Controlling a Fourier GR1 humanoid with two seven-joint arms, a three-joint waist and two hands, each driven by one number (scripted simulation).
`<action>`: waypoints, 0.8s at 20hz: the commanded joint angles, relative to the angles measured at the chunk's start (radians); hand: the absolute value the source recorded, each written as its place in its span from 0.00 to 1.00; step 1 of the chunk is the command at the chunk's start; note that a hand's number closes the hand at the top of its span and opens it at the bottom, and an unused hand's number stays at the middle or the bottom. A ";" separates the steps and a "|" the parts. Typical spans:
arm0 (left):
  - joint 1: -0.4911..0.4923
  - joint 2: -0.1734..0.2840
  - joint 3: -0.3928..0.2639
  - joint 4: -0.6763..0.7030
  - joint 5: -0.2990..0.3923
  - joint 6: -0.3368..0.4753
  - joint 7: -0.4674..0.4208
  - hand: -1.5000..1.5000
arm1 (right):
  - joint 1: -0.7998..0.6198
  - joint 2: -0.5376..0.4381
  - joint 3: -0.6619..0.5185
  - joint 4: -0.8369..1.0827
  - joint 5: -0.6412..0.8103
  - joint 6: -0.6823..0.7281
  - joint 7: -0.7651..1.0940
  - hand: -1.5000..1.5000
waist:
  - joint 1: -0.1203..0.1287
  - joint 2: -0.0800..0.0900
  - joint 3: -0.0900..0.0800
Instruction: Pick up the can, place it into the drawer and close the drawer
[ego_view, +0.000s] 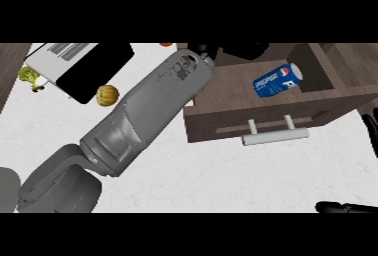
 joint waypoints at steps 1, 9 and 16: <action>0.027 0.000 -0.033 0.016 0.014 0.044 -0.025 0.00 | -0.019 -0.014 -0.007 0.012 -0.010 0.005 0.008 0.00 | -0.011 0.003 0.000; 0.042 0.000 -0.050 0.006 0.060 0.106 -0.045 0.00 | -0.003 0.007 0.029 -0.014 0.021 0.001 -0.004 0.00 | -0.021 0.002 0.000; 0.039 0.000 -0.053 -0.017 0.115 0.136 -0.039 0.00 | 0.008 -0.055 -0.002 -0.084 0.092 0.010 -0.034 0.00 | -0.015 -0.003 -0.001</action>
